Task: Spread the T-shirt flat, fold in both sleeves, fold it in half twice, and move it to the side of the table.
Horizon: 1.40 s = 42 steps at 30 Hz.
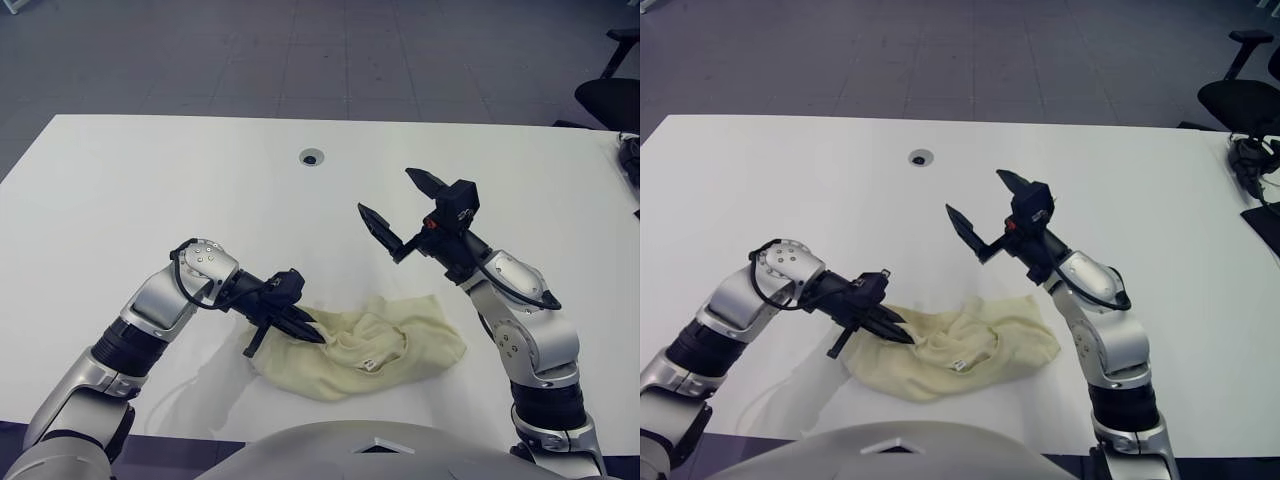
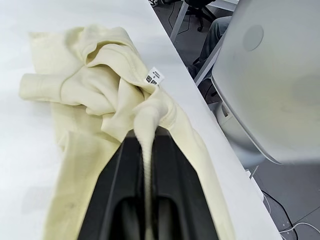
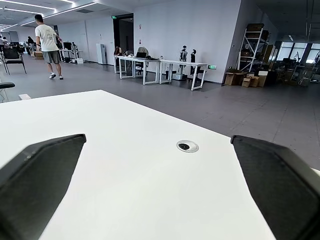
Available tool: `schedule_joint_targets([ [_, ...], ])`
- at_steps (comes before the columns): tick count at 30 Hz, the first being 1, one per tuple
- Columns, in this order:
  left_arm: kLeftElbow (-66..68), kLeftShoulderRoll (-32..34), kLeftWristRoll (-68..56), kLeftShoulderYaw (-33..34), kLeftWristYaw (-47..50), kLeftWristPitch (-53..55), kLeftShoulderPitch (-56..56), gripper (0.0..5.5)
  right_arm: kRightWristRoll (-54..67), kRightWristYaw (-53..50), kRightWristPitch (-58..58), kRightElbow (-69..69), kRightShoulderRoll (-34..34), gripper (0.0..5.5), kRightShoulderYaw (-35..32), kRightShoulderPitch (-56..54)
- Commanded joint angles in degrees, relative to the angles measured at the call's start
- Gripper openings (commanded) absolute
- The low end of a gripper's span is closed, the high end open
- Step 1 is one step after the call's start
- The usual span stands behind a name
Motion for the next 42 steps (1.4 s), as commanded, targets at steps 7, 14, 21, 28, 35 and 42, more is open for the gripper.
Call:
schedule_joint_targets([
  [7,-1.73,-3.72,-4.64,7.84,7.2,-1.29,2.36,0.0,-0.25,0.58,-0.08,0.31,-0.29,5.4,-0.19,-1.1],
  [14,-11.48,-1.53,-8.51,14.54,10.1,-4.3,11.68,0.0,1.46,12.4,-0.21,-4.65,-12.93,5.4,-5.13,4.52],
  [21,-22.78,5.09,-7.63,13.25,8.58,-6.42,22.88,0.0,4.33,24.85,3.04,-2.45,-26.49,5.4,-10.66,6.28],
  [28,-25.8,8.6,-1.48,8.27,9.44,-9.54,28.22,0.0,4.47,38.26,1.89,-3.01,-36.13,5.4,-8.43,8.45],
  [35,-24.0,9.83,6.56,2.36,11.06,-12.86,28.91,0.0,2.22,46.94,1.25,-2.37,-39.75,5.4,0.31,7.23],
  [42,-23.98,10.26,8.01,0.88,12.16,-13.65,29.7,0.0,-3.91,48.82,-1.9,0.62,-36.64,5.4,9.79,0.81],
])
